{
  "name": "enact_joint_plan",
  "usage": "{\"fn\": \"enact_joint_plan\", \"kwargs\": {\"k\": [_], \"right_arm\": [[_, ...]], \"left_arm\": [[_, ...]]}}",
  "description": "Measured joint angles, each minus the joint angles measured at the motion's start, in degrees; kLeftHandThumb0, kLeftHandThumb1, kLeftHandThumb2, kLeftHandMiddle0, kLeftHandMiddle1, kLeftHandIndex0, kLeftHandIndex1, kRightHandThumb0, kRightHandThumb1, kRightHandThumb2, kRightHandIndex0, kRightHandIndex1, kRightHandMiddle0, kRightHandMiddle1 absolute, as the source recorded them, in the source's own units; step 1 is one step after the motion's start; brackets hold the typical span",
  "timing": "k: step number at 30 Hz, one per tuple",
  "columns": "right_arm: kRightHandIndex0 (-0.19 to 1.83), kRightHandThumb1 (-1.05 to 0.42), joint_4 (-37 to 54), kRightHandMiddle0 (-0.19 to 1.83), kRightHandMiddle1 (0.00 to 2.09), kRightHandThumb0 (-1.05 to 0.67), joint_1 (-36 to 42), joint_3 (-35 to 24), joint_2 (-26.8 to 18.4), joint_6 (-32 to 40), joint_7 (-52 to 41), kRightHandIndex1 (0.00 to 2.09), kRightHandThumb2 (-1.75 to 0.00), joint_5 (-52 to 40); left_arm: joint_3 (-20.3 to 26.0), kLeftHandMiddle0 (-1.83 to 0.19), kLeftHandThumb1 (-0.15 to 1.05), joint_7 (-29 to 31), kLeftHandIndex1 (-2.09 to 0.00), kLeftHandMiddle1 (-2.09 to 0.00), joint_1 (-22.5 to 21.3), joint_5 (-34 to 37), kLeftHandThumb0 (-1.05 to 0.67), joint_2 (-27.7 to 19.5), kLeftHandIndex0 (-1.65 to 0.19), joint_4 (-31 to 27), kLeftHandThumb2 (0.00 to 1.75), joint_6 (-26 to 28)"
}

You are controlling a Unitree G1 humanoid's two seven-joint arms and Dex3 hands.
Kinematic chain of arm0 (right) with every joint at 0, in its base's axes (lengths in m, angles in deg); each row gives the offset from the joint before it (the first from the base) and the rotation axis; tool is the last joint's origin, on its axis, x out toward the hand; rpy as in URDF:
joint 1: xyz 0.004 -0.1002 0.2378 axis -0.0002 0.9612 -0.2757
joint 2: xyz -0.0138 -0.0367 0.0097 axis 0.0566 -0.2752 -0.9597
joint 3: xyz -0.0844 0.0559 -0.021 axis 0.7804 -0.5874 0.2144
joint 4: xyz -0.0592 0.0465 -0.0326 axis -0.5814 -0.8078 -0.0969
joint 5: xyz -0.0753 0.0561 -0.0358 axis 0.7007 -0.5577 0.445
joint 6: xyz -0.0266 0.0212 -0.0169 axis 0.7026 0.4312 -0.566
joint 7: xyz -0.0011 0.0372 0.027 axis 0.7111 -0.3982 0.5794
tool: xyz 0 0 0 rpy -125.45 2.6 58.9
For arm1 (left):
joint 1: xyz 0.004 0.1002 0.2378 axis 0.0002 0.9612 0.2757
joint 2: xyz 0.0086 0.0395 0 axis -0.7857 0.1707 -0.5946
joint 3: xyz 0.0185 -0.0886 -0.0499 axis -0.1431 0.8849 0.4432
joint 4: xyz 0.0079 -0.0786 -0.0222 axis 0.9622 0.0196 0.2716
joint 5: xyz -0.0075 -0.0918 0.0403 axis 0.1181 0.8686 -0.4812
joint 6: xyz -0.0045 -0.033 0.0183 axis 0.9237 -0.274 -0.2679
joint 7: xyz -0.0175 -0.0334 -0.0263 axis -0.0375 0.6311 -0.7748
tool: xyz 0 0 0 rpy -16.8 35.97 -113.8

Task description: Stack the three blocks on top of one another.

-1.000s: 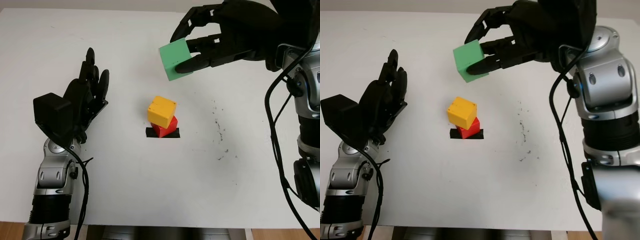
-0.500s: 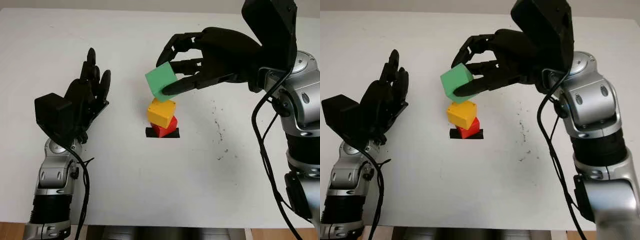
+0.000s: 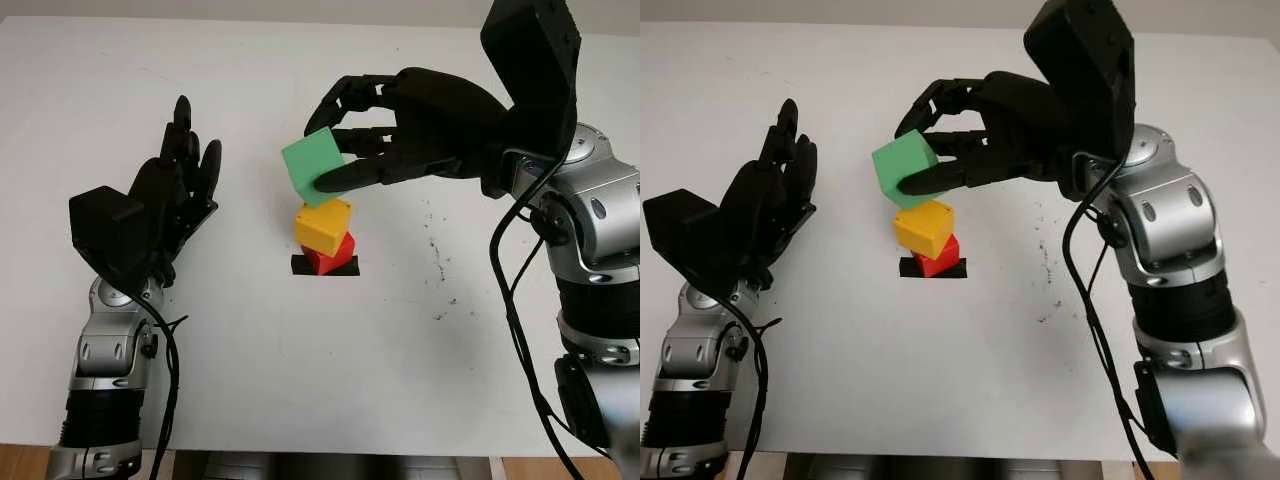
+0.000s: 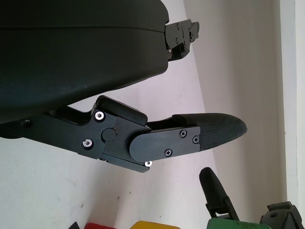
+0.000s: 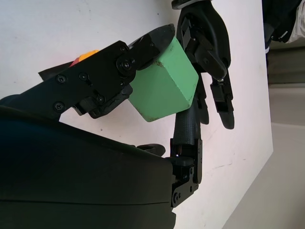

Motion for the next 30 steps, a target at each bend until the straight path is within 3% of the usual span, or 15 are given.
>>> {"fn": "enact_joint_plan", "kwargs": {"k": [30], "right_arm": [[0.43, -0.92, -0.7, 0.38, 1.76, -0.47, 5.6, 0.1, 1.3, 0.2, 1.9, 0.04, -0.05, -0.5]], "left_arm": [[0.0, 0.19, 1.05, -0.2, 0.0, -0.03, 1.1, 0.0, -0.76, 0.1, 0.19, -0.3, 0.56, 0.0]]}}
